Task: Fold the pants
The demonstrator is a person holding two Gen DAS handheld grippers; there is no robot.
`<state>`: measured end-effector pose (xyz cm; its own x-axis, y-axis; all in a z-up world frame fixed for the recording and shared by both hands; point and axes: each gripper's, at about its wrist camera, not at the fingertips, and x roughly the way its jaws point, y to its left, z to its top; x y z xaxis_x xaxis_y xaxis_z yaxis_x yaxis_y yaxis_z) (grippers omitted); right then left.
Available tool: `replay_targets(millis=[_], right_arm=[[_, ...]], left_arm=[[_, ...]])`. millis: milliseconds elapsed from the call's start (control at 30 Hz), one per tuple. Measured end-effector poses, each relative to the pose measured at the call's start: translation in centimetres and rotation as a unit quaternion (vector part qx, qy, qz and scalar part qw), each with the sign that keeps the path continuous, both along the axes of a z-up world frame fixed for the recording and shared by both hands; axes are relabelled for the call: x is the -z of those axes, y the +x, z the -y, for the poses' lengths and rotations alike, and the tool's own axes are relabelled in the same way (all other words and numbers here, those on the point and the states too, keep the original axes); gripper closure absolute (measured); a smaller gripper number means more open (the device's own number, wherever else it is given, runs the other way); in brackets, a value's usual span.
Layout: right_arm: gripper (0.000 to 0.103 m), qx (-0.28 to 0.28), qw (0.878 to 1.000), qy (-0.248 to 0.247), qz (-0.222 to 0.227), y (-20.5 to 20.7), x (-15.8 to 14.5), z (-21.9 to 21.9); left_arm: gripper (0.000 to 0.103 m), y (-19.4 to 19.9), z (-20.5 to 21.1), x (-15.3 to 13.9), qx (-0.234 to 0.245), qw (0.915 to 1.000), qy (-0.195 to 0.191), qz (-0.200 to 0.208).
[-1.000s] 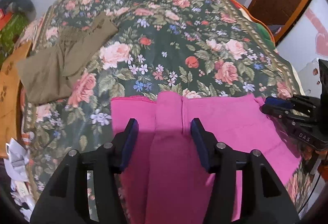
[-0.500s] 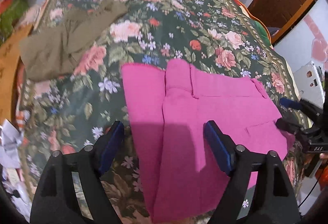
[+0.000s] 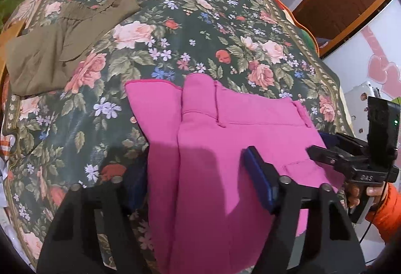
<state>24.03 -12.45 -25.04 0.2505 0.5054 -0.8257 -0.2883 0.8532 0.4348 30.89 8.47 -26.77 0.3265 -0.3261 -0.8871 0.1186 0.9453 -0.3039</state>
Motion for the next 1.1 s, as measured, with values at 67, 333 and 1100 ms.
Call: replay_targets(millis=[67, 333, 1100], right_arm=[[0.053, 0.005, 1.0, 0.003, -0.003, 0.2, 0.1, 0.2], [0.088, 0.003, 1.0, -0.002, 0.012, 0.6, -0.3, 0.6], [0.092, -0.043, 0.978, 0.017, 0.204, 6.0, -13.7, -6.8]], left_arm=[[0.048, 0.2, 0.0, 0.1, 0.002, 0.9999, -0.014, -0.001], [0.078, -0.2, -1.2, -0.7, -0.007, 0.9987, -0.048, 0.015], [0.085, 0.0, -4.8, -13.4, -0.06, 0.9697, 0.112, 0.208]])
